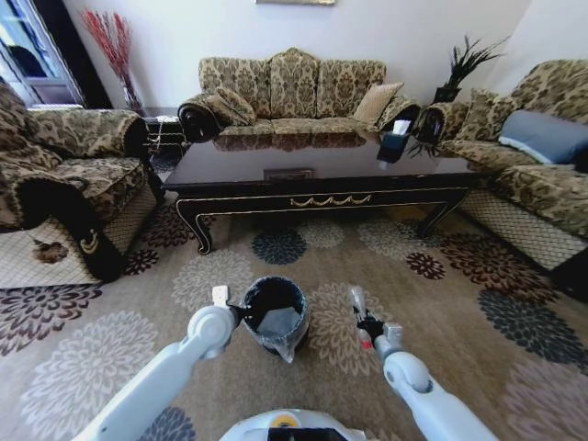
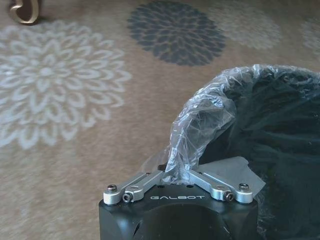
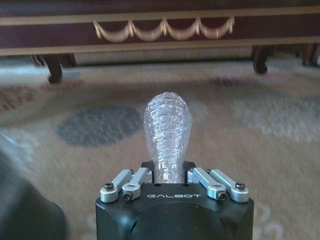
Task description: Move to the front of the table and pick up the trash from the floor, then place it into the trash bin.
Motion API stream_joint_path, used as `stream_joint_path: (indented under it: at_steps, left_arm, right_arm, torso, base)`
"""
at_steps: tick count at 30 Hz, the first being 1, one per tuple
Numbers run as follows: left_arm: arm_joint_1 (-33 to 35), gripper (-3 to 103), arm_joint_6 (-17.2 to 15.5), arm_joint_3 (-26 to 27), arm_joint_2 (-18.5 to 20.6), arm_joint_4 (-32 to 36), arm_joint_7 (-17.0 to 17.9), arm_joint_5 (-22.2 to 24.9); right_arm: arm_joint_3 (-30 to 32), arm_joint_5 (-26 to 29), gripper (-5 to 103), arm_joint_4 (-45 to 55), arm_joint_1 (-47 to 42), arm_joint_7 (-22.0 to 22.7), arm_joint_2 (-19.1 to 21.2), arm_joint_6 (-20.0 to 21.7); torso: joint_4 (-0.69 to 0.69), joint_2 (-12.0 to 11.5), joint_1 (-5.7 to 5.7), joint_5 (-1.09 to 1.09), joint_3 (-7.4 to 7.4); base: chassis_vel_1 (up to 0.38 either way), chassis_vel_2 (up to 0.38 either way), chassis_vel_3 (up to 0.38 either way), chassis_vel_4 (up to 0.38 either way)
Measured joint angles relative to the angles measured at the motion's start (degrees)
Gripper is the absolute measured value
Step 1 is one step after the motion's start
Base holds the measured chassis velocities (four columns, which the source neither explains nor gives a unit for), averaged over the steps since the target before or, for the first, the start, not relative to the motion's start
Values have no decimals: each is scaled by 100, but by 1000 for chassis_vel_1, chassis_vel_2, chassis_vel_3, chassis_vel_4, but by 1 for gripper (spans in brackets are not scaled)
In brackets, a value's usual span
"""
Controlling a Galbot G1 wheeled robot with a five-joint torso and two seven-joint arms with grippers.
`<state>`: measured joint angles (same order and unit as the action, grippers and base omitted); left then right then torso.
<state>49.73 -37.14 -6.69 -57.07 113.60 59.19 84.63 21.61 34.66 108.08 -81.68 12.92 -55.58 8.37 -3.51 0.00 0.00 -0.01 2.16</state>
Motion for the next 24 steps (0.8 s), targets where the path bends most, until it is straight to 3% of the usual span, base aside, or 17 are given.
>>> stream_joint_path:
  at_steps: [10, 15, 17, 24]
  left_arm:
    - [-1155, 0, 90, -1220, -392, -448, 275, 328]
    - [-1375, 0, 115, -1450, -521, -621, 277, 324]
    - [-1780, 0, 169, -1903, -904, -865, 364, 372]
    - [-2107, 0, 206, -2271, -1519, -1120, 526, 427]
  right_arm:
    - [413, 332, 25, 1822, -309, 216, 156, -35]
    - [536, 428, 25, 2153, -417, 147, 167, -248]
    - [699, 425, 25, 2501, -646, -184, 158, -515]
    - [741, 310, 25, 2605, -839, -355, 120, -646]
  torso:
    - [0, 0, 0, 2, 0]
    - [0, 0, 0, 3, 0]
    - [-1, 0, 0, 3, 0]
    - [-2, 0, 0, 2, 0]
  base:
    - [0, 0, 0, 0]
    - [0, 0, 0, 0]
    - [0, 0, 0, 0]
    - [0, 0, 0, 0]
